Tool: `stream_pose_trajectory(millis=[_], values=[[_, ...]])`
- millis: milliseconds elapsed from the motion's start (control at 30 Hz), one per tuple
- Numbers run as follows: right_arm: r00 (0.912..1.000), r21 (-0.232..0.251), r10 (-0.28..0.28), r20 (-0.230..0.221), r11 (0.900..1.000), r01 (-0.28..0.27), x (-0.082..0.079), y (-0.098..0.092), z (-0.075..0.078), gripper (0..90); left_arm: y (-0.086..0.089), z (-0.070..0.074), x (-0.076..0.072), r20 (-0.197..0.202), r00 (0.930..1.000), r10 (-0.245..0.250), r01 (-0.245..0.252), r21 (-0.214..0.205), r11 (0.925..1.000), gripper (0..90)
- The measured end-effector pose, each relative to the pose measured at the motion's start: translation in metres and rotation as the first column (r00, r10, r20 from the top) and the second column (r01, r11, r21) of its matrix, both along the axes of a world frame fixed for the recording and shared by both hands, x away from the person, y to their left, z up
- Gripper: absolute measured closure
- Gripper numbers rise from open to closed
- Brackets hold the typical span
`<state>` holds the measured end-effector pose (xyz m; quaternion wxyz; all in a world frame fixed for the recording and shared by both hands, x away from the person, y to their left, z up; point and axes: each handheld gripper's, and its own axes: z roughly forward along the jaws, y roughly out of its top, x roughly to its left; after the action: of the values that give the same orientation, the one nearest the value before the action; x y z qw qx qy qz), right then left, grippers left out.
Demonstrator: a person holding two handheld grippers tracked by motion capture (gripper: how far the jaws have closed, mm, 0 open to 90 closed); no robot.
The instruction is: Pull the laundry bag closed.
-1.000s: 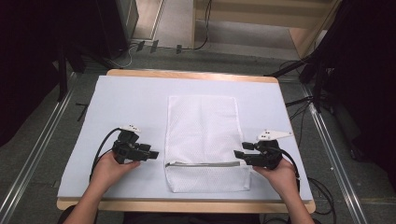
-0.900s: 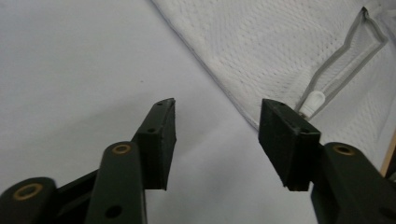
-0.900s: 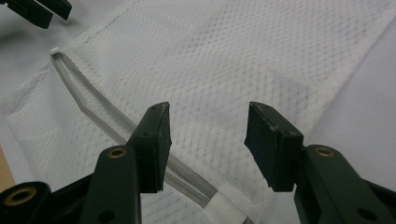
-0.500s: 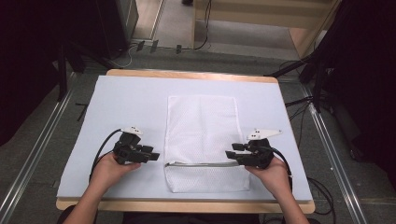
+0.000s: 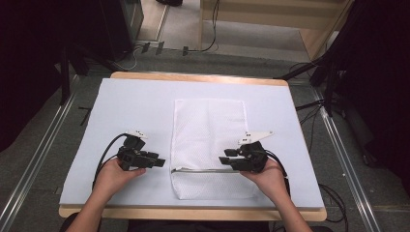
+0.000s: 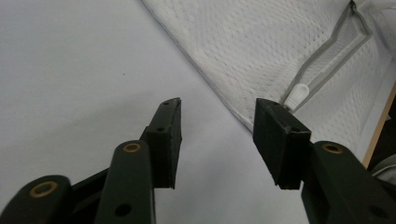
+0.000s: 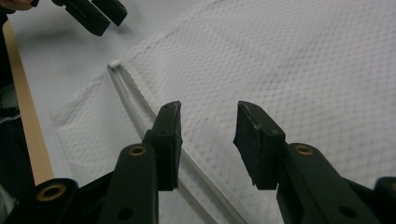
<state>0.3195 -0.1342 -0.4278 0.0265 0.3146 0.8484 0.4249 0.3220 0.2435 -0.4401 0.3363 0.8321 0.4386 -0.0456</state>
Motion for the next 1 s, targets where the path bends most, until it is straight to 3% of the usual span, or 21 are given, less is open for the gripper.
stream_pose_trajectory(millis=[267,367,567,800,1000], values=[[0.9984,0.002,0.057,0.003,0.9984,-0.057,0.002,0.024,0.0,64.7,0.001,0.0,-0.002,-0.002,1.0,-0.002,0.002,-0.016,0.9999,61.2],[0.9972,0.002,0.074,0.006,0.9972,-0.074,0.003,0.031,0.0,65.6,0.003,0.0,-0.002,-0.028,0.9995,0.011,-0.011,-0.023,0.9997,65.9],[0.9942,-0.007,0.107,0.012,0.9942,-0.107,0.005,0.043,0.0,67.0,0.003,0.003,-0.005,-0.014,0.9999,0.009,-0.009,-0.031,0.9995,75.8],[0.9909,-0.014,0.134,0.012,0.9909,-0.134,0.006,0.056,0.0,68.9,0.003,0.004,-0.008,-0.007,1.0,-0.001,0.001,-0.039,0.9993,80.2],[0.9847,-0.016,0.174,0.003,0.9846,-0.174,0.007,0.071,-0.002,72.8,0.001,0.005,-0.012,-0.001,0.9999,-0.016,0.016,-0.066,0.9977,88.9]])
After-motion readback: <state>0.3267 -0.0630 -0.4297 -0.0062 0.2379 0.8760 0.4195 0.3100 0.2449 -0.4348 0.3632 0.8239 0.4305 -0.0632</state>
